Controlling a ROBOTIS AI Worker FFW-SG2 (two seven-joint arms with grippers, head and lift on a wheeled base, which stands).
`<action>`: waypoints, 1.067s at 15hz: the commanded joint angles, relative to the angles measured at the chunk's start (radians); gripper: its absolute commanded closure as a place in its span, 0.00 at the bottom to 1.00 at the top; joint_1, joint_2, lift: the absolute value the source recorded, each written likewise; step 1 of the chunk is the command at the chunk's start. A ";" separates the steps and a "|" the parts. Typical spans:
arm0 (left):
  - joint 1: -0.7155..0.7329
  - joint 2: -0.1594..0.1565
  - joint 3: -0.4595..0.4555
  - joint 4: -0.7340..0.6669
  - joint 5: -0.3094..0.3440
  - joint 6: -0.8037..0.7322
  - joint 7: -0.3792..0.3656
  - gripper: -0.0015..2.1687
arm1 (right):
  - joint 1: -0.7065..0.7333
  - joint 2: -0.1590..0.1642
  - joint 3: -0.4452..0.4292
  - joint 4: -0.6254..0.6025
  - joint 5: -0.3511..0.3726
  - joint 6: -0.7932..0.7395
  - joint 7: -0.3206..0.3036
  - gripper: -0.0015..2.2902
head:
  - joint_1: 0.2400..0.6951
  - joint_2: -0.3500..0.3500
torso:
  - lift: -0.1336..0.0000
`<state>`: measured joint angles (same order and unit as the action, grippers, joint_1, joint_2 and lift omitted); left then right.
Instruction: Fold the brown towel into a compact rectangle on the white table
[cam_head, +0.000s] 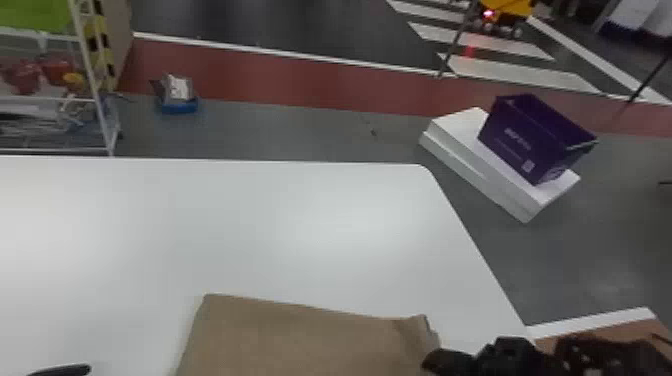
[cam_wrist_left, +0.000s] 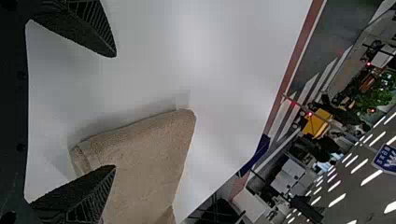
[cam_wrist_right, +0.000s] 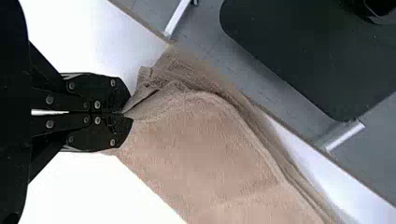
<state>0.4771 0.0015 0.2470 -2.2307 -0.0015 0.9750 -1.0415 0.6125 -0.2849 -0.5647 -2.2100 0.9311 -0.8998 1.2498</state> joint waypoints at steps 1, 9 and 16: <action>0.001 -0.004 0.002 -0.004 0.000 0.000 0.000 0.01 | -0.008 0.010 -0.029 -0.059 -0.094 0.003 0.016 0.86 | 1.00 0.07 | 0.08; 0.011 -0.004 0.012 -0.009 0.011 0.000 -0.009 0.01 | -0.119 0.015 0.200 -0.105 -0.035 0.123 0.028 0.85 | 1.00 0.26 | 0.08; 0.012 -0.004 0.023 -0.001 0.020 -0.028 -0.015 0.01 | -0.125 0.030 0.387 -0.089 0.072 0.154 0.013 0.41 | 1.00 0.48 | 0.08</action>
<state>0.4891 0.0015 0.2679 -2.2341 0.0177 0.9508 -1.0563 0.4871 -0.2624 -0.1923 -2.3028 1.0043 -0.7596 1.2630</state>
